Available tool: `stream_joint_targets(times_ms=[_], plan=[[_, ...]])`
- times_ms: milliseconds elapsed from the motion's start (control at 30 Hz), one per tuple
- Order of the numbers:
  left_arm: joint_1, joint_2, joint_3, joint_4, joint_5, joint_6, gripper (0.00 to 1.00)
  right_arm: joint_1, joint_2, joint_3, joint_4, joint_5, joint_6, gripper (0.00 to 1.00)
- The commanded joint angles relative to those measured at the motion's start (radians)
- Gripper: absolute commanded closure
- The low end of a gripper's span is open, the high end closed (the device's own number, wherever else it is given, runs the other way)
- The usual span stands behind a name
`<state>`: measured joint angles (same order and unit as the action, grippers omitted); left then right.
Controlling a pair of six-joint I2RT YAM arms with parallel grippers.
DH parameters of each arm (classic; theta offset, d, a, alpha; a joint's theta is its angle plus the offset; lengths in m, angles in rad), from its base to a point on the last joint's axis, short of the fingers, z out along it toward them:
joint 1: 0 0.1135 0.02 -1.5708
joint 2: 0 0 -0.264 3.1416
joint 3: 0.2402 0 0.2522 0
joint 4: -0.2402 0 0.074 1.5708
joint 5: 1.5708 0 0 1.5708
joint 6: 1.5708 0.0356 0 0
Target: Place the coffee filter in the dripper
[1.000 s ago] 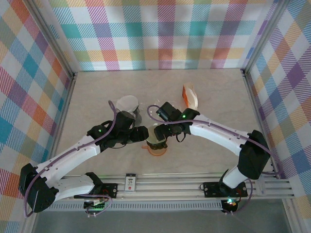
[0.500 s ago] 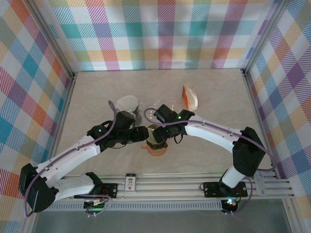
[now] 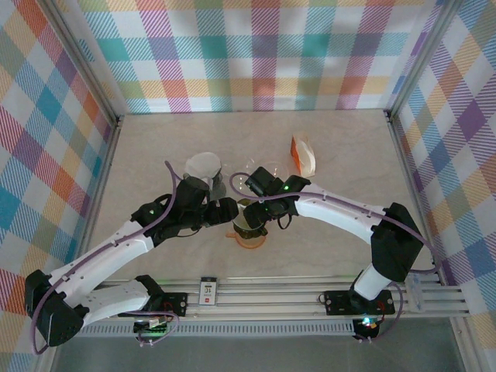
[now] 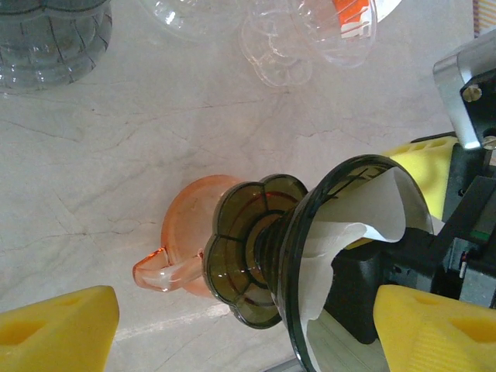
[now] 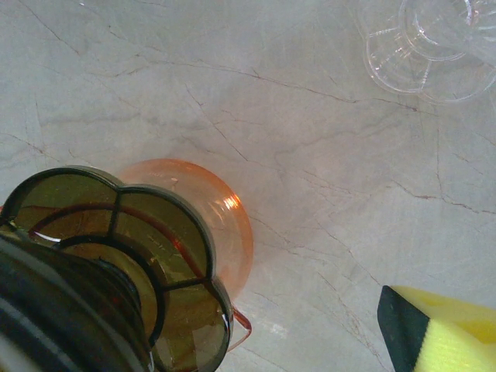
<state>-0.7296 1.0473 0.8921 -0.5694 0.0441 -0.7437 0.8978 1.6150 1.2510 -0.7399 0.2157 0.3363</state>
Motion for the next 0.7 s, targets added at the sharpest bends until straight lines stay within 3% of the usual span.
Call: stream_joint_targets(times_ms=[0, 100, 400, 667], plan=[[0.01, 0.019, -0.006, -0.011, -0.003, -0.005, 0.2, 0.001, 0.01, -0.021, -0.01, 0.014, 0.014, 0.12], [0.01, 0.027, -0.003, -0.03, -0.01, -0.005, 0.27, 0.001, -0.005, -0.016, -0.013, 0.015, 0.018, 0.13], [0.011, 0.017, 0.001, -0.044, -0.016, -0.014, 0.28, 0.001, -0.083, 0.016, -0.025, 0.011, 0.023, 0.11], [0.011, 0.011, 0.001, -0.053, -0.023, -0.016, 0.27, 0.006, -0.055, 0.011, -0.014, -0.018, 0.018, 0.11]])
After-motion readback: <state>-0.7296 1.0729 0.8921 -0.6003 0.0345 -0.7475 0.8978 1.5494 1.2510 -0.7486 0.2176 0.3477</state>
